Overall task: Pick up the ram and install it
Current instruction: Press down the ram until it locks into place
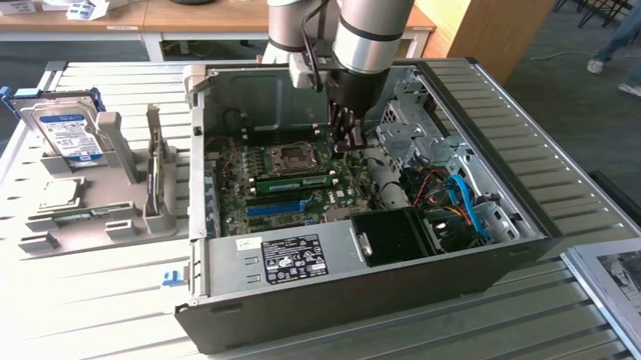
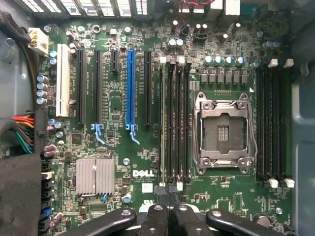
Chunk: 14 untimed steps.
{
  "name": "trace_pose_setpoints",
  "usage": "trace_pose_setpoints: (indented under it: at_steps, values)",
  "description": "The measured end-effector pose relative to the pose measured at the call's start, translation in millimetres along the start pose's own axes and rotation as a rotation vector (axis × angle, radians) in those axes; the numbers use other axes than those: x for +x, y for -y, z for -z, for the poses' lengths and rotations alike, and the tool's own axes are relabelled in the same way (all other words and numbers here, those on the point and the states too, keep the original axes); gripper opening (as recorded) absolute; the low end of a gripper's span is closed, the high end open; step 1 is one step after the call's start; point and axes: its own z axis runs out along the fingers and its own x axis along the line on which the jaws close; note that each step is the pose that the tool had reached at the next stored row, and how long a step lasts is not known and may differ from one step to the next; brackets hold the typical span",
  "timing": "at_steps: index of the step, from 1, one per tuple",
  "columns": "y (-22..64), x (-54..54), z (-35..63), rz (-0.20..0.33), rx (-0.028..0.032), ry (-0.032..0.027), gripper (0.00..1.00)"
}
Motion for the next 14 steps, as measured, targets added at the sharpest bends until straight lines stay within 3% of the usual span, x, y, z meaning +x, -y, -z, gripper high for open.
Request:
trace_pose_setpoints:
  at_steps: [14]
  values:
    - [0.6,0.6,-17.6,0.0,0.0,-0.0001,0.1]
